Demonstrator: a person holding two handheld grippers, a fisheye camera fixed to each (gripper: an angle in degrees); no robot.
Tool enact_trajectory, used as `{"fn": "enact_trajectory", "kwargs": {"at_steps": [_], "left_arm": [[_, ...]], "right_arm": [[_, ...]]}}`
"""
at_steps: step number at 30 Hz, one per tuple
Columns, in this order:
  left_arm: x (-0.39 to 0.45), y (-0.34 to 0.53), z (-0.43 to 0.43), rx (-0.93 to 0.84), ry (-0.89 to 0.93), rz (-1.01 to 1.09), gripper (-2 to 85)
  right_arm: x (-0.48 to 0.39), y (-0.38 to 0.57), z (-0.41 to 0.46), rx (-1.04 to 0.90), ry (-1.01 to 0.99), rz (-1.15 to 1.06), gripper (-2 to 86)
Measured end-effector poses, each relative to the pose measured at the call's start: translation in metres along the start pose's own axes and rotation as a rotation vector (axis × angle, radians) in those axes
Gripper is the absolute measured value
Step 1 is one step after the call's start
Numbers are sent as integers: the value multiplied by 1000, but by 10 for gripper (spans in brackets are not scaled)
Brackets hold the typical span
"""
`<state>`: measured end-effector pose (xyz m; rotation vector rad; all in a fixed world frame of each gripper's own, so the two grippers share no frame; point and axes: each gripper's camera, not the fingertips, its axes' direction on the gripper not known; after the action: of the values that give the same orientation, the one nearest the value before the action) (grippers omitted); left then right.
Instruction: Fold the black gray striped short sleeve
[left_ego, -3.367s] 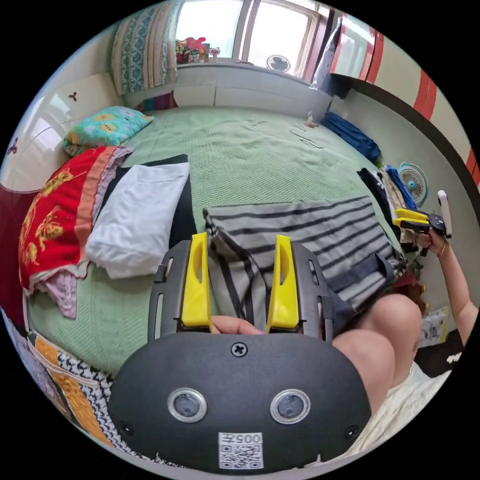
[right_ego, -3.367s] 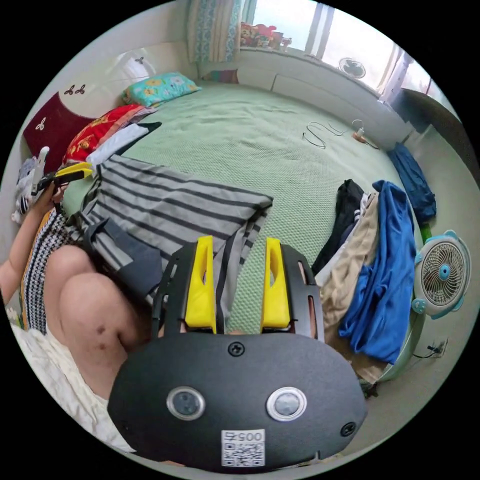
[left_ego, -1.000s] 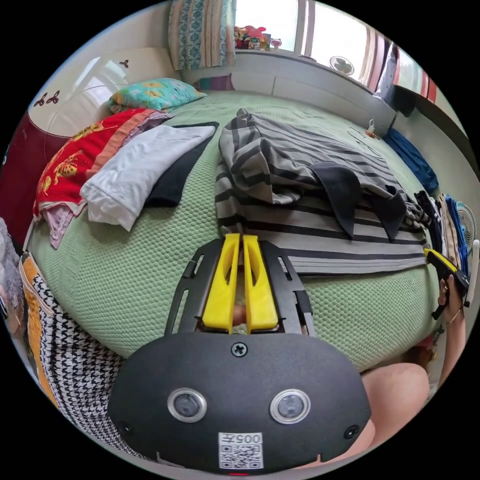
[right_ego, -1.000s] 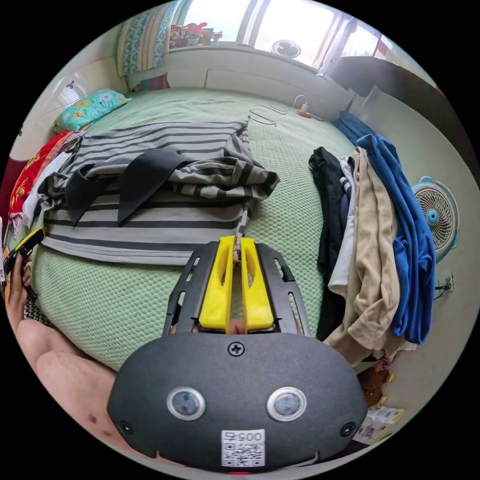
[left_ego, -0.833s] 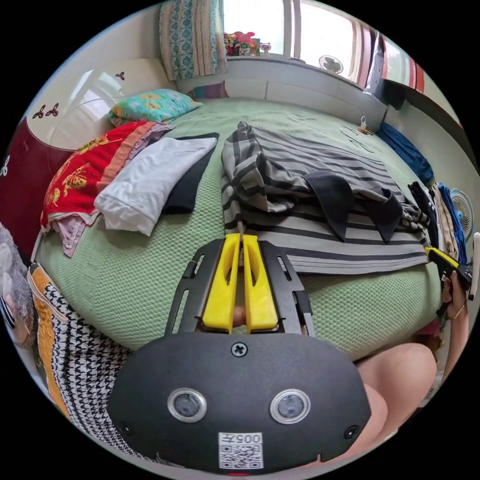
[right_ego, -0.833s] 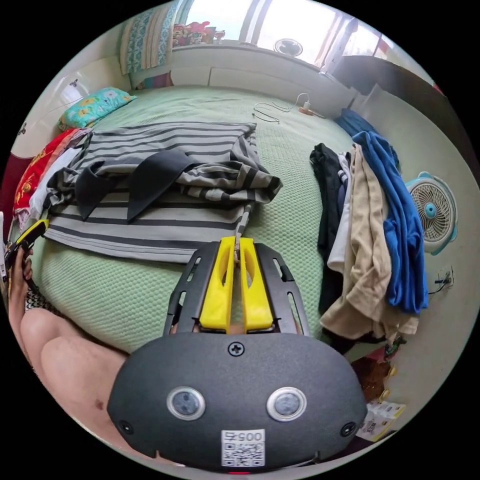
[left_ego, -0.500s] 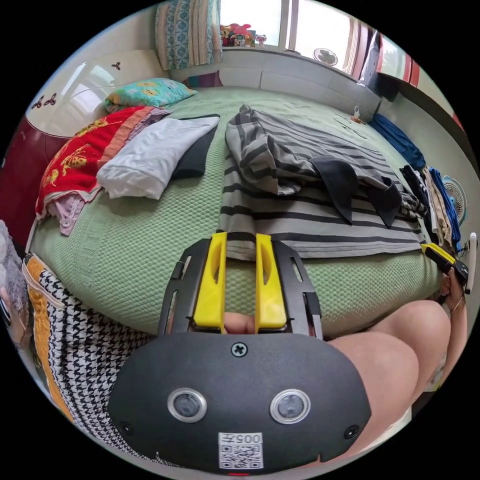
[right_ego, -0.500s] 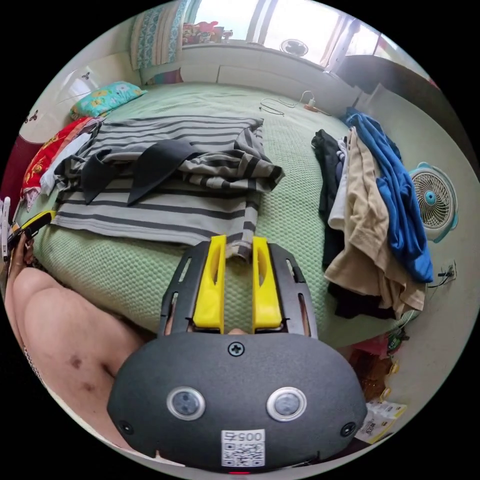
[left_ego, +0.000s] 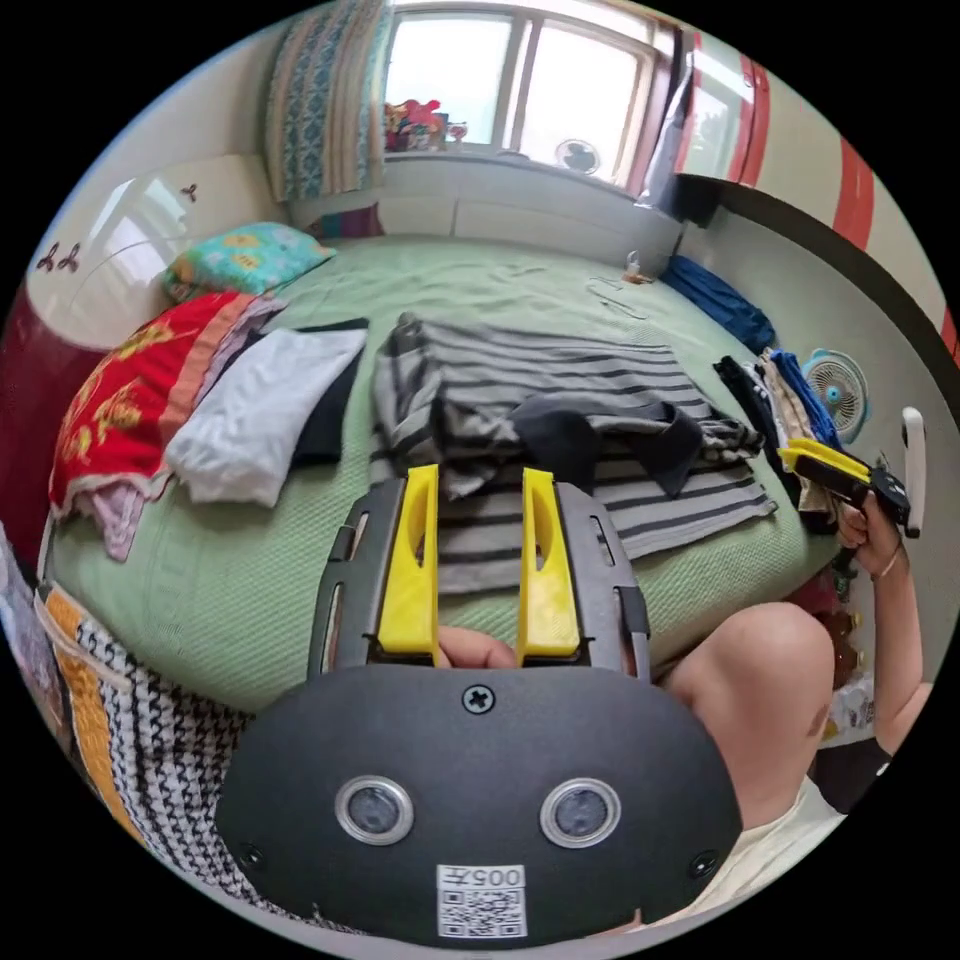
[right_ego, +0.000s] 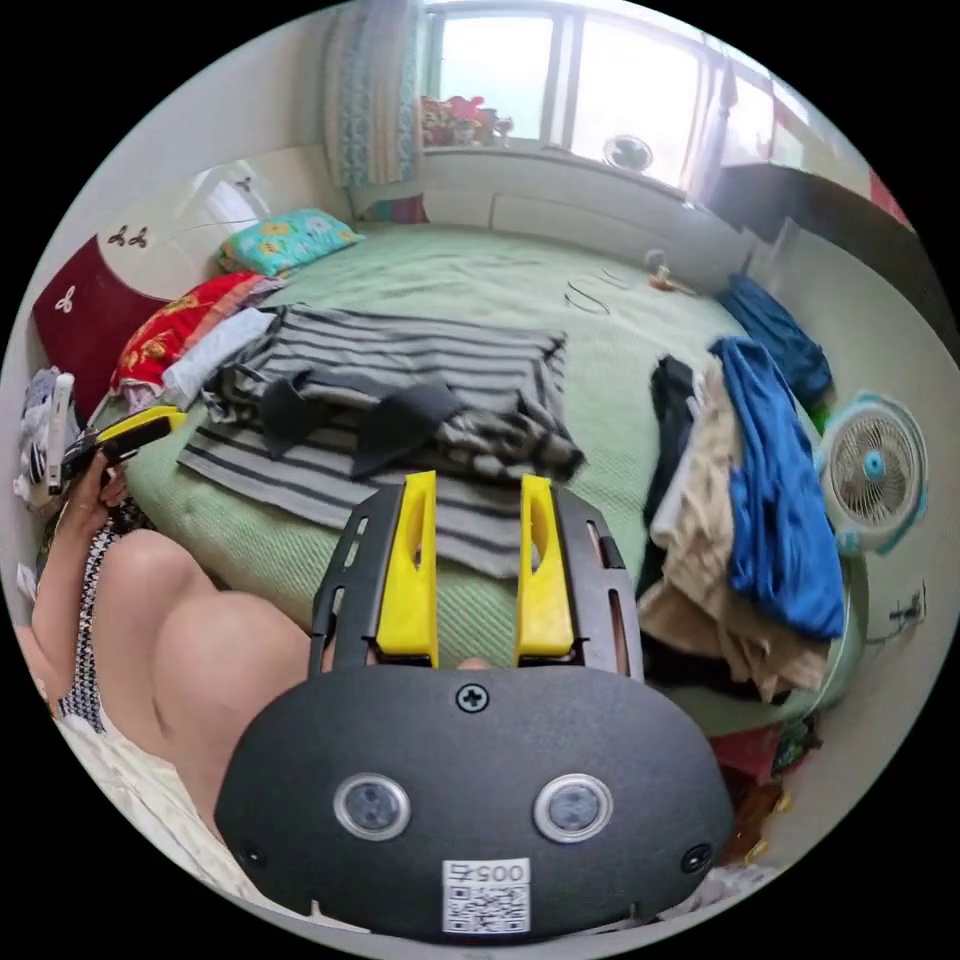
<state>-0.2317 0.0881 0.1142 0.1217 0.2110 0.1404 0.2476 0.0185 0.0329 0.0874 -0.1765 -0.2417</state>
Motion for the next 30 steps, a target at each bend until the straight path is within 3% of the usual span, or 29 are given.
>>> {"fn": "enact_trajectory", "kwargs": {"at_steps": [7,14,20,26,30], "left_arm": [[40,-80,70,-94,28,87,133],[48,-88,119,-201,-10,111,92],[47,-78,80,-123,-23,123,46],[50,-32,13,-16,-23,170,38],[47,0,13,-43,-63,207,47]], "right_arm": [[-26,-69,71,-144,0,-27,117],[-38,-82,118,-251,2,21,85],[-53,-79,90,-169,39,-46,-1],[-79,-47,19,1,6,-133,-10],[-104,-8,8,31,56,-208,-10]]}}
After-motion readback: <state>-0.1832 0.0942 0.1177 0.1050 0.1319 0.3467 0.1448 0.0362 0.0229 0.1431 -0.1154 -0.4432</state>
